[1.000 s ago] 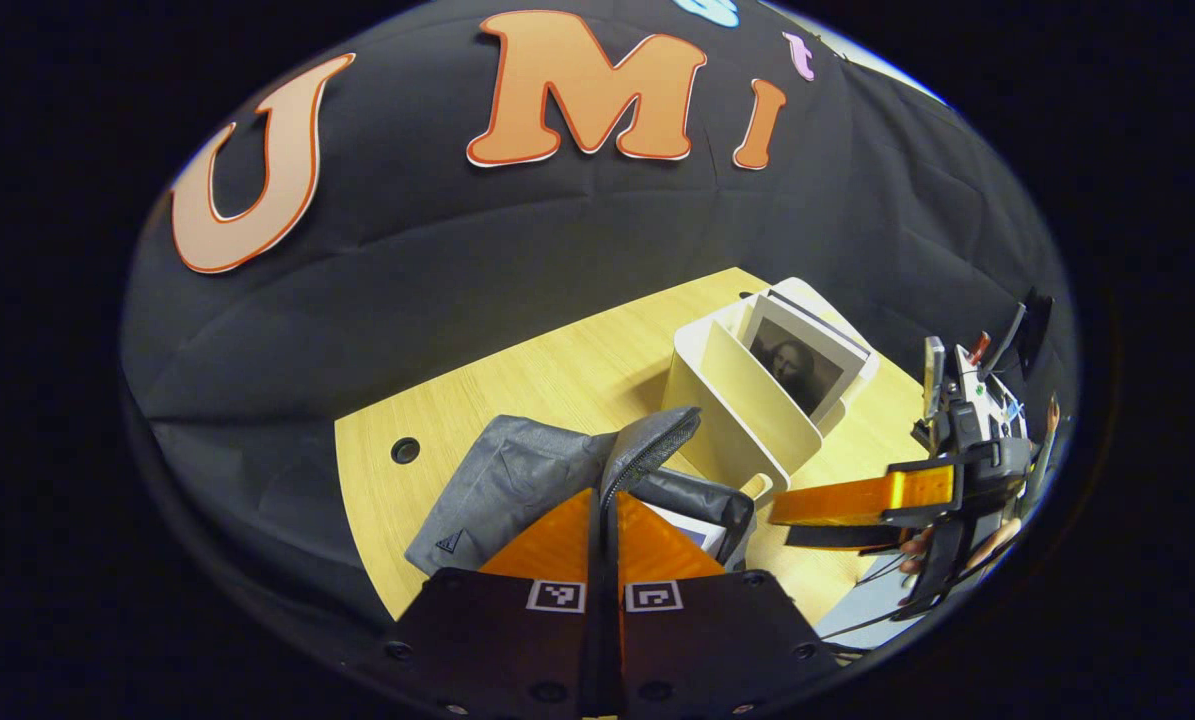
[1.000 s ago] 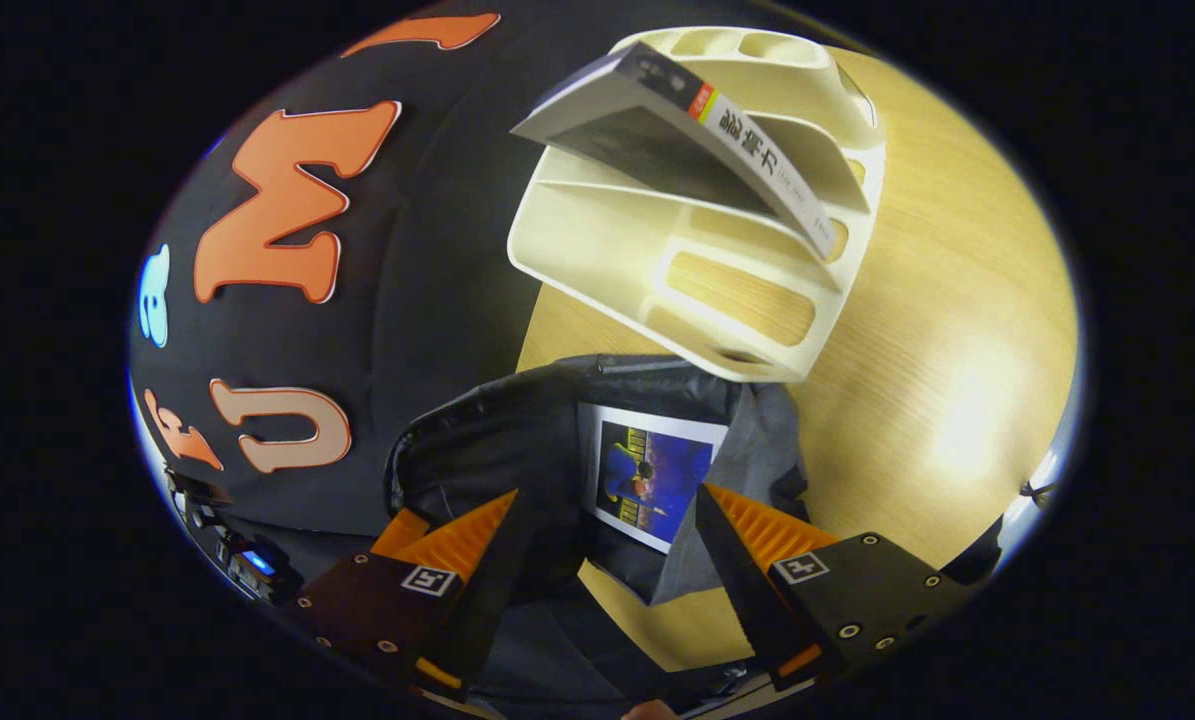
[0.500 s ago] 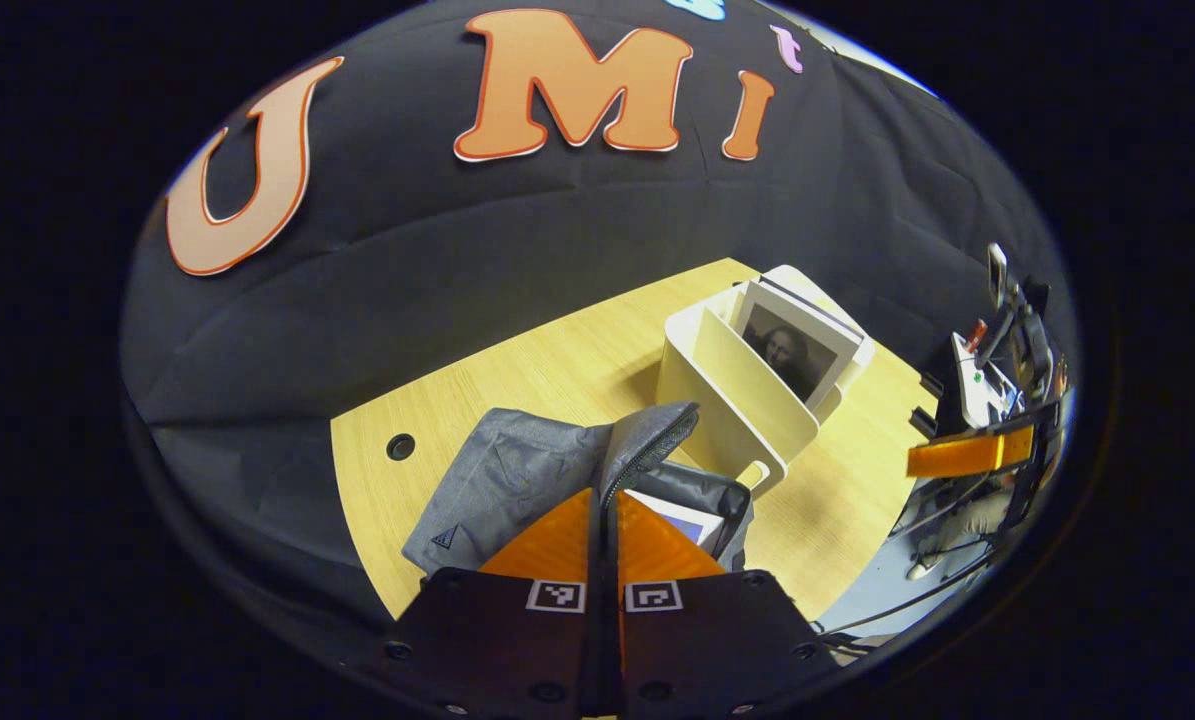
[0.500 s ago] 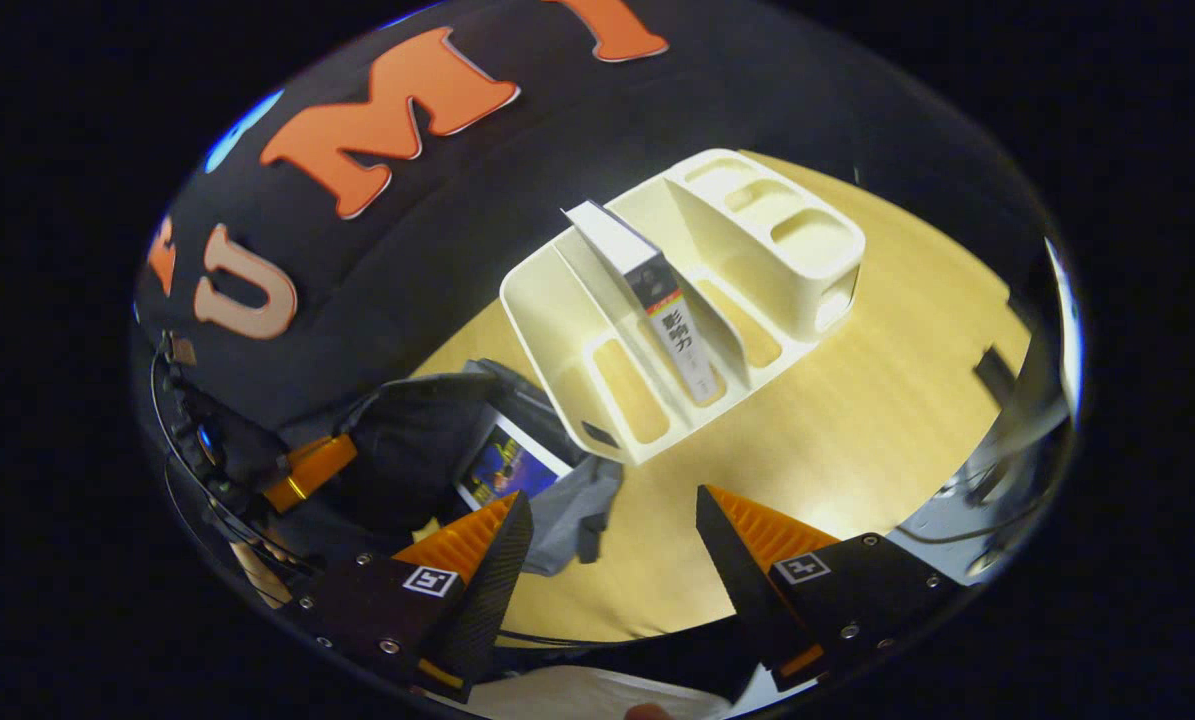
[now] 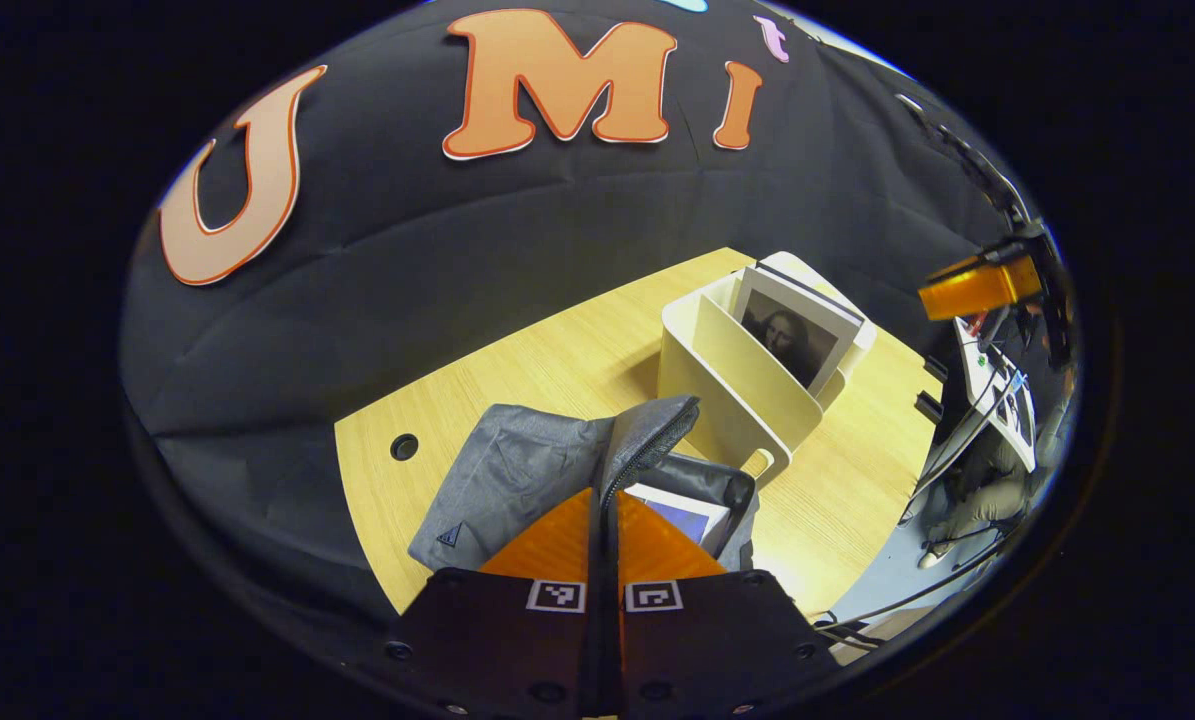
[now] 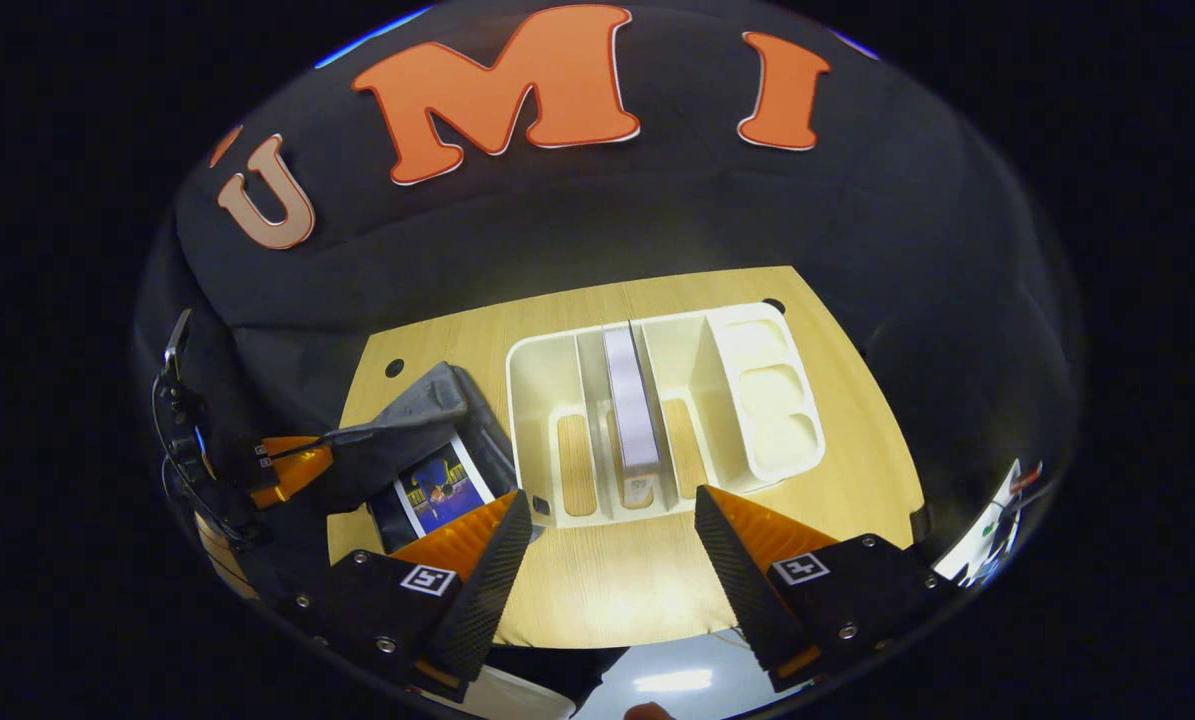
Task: Open the schoolbag, grab two books from the bookshelf and put them into the schoolbag.
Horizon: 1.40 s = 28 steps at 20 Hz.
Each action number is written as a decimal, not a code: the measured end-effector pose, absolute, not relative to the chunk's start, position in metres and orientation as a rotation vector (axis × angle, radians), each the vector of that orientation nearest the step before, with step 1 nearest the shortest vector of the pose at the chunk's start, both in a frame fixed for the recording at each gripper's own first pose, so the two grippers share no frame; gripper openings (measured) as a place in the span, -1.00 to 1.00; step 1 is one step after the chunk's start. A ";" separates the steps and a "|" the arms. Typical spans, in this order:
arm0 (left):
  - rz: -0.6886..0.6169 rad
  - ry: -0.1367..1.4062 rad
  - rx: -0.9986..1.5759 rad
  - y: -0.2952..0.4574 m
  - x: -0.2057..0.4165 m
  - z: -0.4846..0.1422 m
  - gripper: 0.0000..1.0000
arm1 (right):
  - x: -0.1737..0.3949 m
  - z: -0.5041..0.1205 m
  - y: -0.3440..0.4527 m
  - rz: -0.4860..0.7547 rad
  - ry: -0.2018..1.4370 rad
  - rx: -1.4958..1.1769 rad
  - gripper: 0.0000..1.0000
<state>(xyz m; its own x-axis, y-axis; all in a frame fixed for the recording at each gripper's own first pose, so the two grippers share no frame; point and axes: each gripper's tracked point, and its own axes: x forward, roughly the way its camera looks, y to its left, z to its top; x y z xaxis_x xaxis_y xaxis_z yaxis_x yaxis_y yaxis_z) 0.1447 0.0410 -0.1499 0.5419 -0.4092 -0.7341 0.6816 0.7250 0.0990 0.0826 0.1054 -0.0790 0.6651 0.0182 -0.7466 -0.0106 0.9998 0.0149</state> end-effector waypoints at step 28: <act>-0.618 0.816 0.377 0.049 0.154 -0.160 -0.99 | 0.213 -0.190 0.096 0.010 1.190 -0.138 -0.26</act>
